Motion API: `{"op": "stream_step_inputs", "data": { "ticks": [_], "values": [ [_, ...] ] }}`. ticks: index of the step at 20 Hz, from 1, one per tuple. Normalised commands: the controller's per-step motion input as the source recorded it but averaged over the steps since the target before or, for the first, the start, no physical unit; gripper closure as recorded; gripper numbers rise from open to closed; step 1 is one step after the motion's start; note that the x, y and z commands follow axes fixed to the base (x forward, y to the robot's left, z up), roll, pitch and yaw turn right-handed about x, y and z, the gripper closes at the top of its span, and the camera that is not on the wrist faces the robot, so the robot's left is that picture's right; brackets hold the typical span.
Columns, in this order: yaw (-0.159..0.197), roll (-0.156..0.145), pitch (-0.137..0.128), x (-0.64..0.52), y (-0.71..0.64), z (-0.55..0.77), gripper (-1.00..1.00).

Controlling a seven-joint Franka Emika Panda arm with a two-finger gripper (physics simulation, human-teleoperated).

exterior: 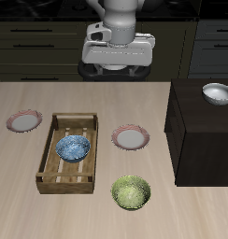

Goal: Stack the green bowl on the blue bowl

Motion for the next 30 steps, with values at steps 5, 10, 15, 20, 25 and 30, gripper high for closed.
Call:
{"op": "stream_step_inputs", "data": {
  "ticks": [5,10,15,20,25,30],
  "values": [
    [-0.009,-0.002,-0.029,0.30,0.04,0.06,-1.00],
    [-0.020,-0.024,-0.021,0.41,-0.06,0.10,-1.00],
    [-0.006,-0.009,-0.013,0.37,-0.07,0.05,-1.00],
    [0.010,-0.017,-0.003,0.33,-0.06,0.03,-1.00],
    [0.044,-0.005,-0.025,0.29,-0.02,0.08,-1.00],
    [0.001,-0.007,0.004,0.26,0.02,0.04,-1.00]
  ]
}}
